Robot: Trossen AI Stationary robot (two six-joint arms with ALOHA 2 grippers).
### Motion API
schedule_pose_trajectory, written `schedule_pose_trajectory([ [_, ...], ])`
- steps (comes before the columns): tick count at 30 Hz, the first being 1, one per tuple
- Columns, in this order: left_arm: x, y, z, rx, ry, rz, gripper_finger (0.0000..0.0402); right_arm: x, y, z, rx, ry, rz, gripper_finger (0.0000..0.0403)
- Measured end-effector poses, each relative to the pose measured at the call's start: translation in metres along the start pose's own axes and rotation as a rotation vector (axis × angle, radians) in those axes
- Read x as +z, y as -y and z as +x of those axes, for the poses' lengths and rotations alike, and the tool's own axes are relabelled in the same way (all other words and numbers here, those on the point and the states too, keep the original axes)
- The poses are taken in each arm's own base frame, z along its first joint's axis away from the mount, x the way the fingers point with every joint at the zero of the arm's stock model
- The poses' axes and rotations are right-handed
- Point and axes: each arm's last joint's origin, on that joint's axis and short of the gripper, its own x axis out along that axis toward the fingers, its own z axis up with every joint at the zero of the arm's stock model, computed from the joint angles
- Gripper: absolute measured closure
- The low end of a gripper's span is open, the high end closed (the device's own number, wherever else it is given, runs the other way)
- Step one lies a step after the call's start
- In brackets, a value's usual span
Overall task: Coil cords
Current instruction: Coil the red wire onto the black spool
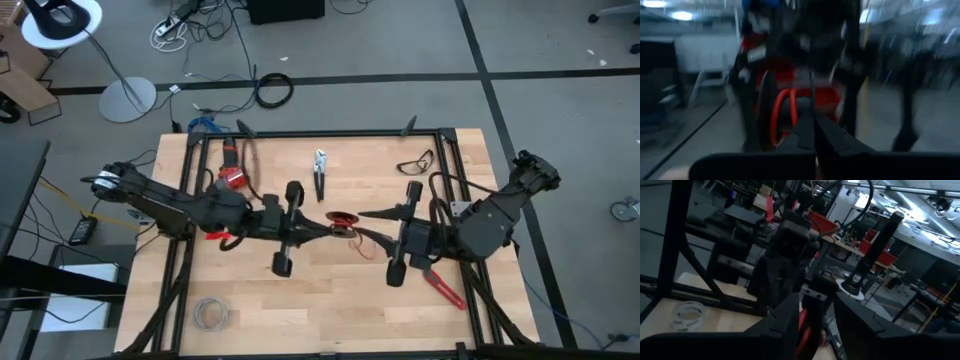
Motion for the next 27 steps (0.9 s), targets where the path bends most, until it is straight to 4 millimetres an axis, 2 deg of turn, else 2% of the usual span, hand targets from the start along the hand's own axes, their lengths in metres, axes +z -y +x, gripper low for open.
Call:
schedule_pose_trajectory([
  [6,-0.015,-0.009,-0.016,-0.081,0.307,-0.141,0.0401,-0.002,-0.009,0.001,0.007,-0.010,0.044,0.0286],
  [8,-0.018,-0.012,-0.022,-0.101,0.360,-0.168,0.0401,-0.003,-0.012,0.005,0.004,-0.010,0.046,0.0288],
  [11,-0.025,-0.013,-0.026,-0.120,0.381,-0.179,0.0401,-0.003,-0.010,0.011,-0.019,-0.005,0.076,0.0288],
  [15,-0.023,-0.012,-0.029,-0.147,0.428,-0.172,0.0401,-0.009,-0.006,0.027,-0.050,-0.024,0.104,0.0288],
  [22,-0.022,-0.011,-0.029,-0.182,0.443,-0.148,0.0401,-0.014,0.001,0.045,-0.002,0.002,0.161,0.0289],
  [27,-0.022,-0.010,-0.029,-0.189,0.440,-0.134,0.0401,-0.015,0.003,0.049,0.062,0.021,0.168,0.0292],
])
